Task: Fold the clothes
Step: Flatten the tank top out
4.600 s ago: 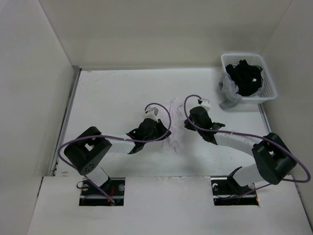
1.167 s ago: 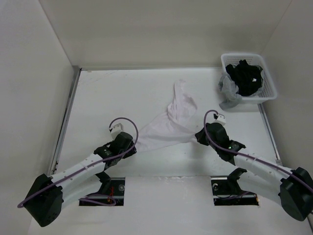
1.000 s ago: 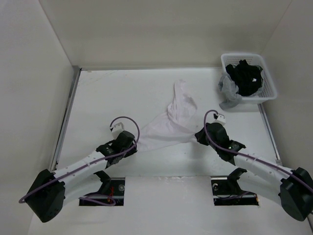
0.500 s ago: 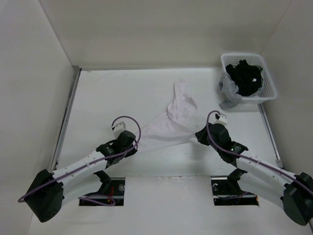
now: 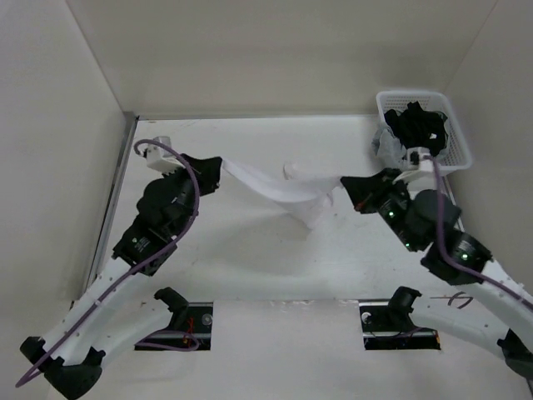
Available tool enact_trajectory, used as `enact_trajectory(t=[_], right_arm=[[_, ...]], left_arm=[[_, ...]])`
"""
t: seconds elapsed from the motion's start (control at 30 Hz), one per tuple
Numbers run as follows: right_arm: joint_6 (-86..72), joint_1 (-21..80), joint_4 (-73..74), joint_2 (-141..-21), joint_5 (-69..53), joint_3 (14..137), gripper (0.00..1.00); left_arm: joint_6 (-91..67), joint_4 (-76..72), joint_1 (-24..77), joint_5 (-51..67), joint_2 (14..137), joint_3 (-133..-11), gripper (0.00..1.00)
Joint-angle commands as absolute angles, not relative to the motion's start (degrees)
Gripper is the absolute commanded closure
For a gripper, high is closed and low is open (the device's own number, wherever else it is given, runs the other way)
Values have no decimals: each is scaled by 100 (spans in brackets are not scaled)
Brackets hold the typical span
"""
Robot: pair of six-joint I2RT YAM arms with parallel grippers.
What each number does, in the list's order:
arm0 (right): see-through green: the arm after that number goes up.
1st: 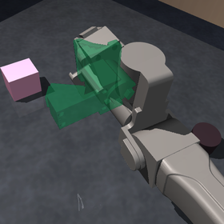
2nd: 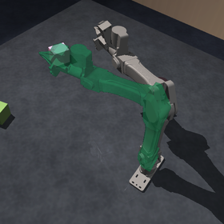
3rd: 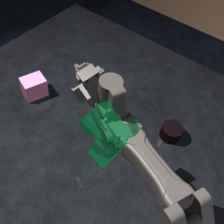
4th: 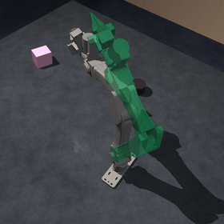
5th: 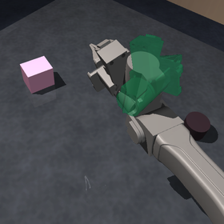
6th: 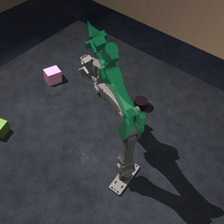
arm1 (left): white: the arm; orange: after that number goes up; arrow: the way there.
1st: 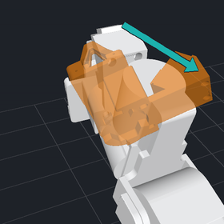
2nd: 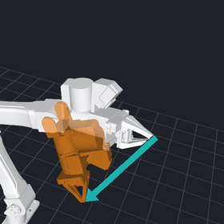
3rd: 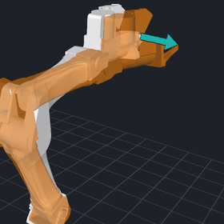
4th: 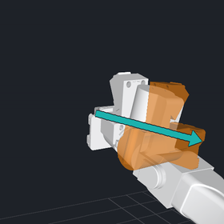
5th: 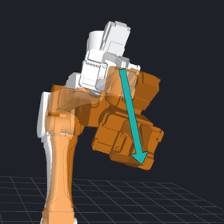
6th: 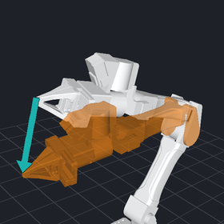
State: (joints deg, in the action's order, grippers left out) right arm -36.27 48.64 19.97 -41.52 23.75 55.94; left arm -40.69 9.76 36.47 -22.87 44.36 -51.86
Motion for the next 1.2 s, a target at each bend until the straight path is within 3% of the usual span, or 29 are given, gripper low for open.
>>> enact_trajectory(t=[0.0,0.17,0.33,0.43,0.6,0.8,0.97,1.17], right_arm=[[-2806,5547,2373,-4218,3451,6931,100],[-1690,7007,2146,-4763,4867,8453,100],[-704,7256,1425,-5281,5055,8965,100],[-860,6511,1318,-5580,4380,8878,100],[-2098,4526,1275,-6203,2246,8351,100],[-2531,3187,861,-7802,818,8901,99],[-2487,2589,1422,-9323,572,10841,100],[-2382,2316,2258,-9957,466,12978,100]], left_arm=[[-3595,212,3660,-2461,4246,-5983,100],[-3218,-131,3617,-2601,4061,-6985,100],[-2936,-369,3617,-2707,4148,-7471,100],[-2892,-439,3573,-2873,4324,-7226,100],[-3145,-720,3029,-2883,4797,-6321,100],[-4209,-1134,1553,-1716,6378,-6090,100],[-4447,-950,656,-793,8057,-8081,100],[-4202,-229,339,-290,9026,-10430,100]])
